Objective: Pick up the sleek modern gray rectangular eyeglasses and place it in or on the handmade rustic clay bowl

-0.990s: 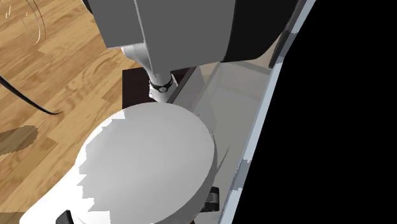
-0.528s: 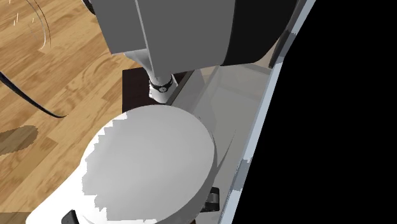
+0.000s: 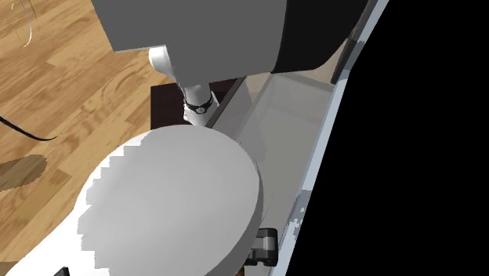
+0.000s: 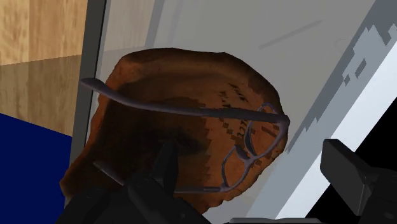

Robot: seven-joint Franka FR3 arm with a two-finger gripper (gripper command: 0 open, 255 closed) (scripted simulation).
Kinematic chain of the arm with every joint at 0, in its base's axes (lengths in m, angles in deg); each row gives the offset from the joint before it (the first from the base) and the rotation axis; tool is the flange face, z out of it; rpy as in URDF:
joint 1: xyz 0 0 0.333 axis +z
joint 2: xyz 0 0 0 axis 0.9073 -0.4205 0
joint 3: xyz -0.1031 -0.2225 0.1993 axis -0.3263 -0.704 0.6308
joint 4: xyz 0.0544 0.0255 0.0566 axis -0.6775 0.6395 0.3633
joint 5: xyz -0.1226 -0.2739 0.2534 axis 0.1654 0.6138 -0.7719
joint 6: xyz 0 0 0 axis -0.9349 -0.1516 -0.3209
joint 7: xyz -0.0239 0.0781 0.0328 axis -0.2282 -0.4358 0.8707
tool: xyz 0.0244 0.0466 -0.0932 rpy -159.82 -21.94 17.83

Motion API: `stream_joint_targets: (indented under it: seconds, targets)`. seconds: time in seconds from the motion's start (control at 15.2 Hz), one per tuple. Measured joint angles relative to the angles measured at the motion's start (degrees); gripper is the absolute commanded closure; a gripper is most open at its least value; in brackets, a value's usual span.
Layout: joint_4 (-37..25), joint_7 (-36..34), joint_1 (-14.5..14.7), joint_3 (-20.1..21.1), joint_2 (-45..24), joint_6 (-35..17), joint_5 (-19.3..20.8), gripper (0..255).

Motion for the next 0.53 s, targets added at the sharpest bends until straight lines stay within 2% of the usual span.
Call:
stream_joint_targets:
  seconds: [0.2, 0.53]
  targets:
    - [-8.73, -0.17, 1.48, 0.19, -2.81, 6.02, 1.27, 0]
    - [-10.80, -0.27, 1.90, 0.22, -3.56, 7.46, 1.60, 0]
